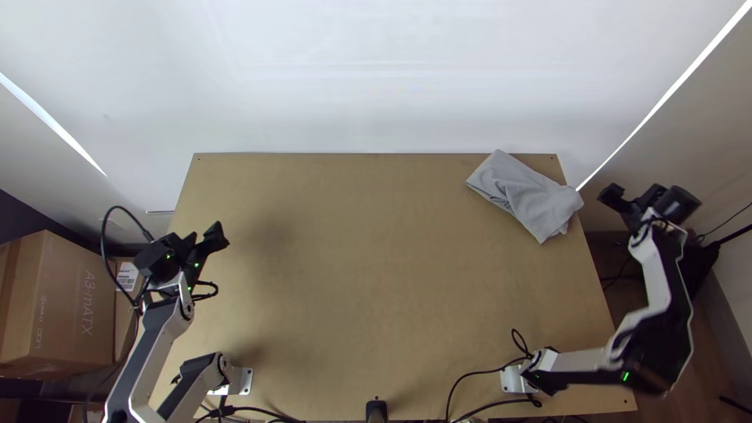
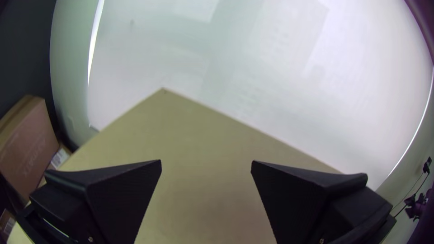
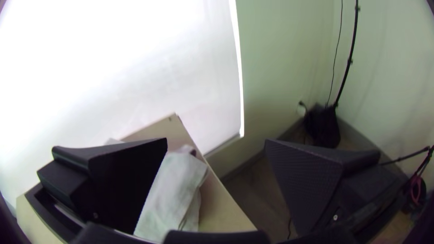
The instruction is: Fold the t-shirt
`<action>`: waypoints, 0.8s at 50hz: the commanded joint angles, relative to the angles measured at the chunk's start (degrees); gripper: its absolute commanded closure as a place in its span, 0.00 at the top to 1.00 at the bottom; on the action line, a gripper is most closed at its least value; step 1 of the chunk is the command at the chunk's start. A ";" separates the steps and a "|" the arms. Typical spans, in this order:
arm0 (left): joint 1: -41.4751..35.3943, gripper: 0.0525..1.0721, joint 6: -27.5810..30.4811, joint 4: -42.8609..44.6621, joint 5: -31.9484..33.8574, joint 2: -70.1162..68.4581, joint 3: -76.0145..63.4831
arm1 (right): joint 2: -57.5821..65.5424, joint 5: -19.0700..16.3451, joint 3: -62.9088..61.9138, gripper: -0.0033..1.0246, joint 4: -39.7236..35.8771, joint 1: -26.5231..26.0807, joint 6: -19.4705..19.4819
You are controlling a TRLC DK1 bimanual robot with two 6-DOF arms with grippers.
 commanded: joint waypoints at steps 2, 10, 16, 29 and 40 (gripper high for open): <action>1.03 0.96 0.98 1.05 -0.87 -9.66 -2.37 | -15.23 0.25 -8.30 0.96 3.15 1.17 -2.78; 1.47 0.96 2.91 -1.06 -1.83 -23.10 -5.36 | -31.32 0.25 -16.47 0.96 2.71 1.25 -3.39; 3.23 0.96 4.05 -3.43 -2.10 -32.95 -8.08 | -47.23 0.25 -25.61 0.96 6.49 0.29 -4.01; 4.63 0.96 5.55 -10.82 -2.01 -50.53 -12.39 | -76.76 0.25 -43.46 0.90 12.55 0.46 -9.11; 4.72 0.96 6.96 -11.96 -2.80 -53.87 -15.55 | -84.40 0.34 -54.44 0.96 16.07 -0.94 -9.46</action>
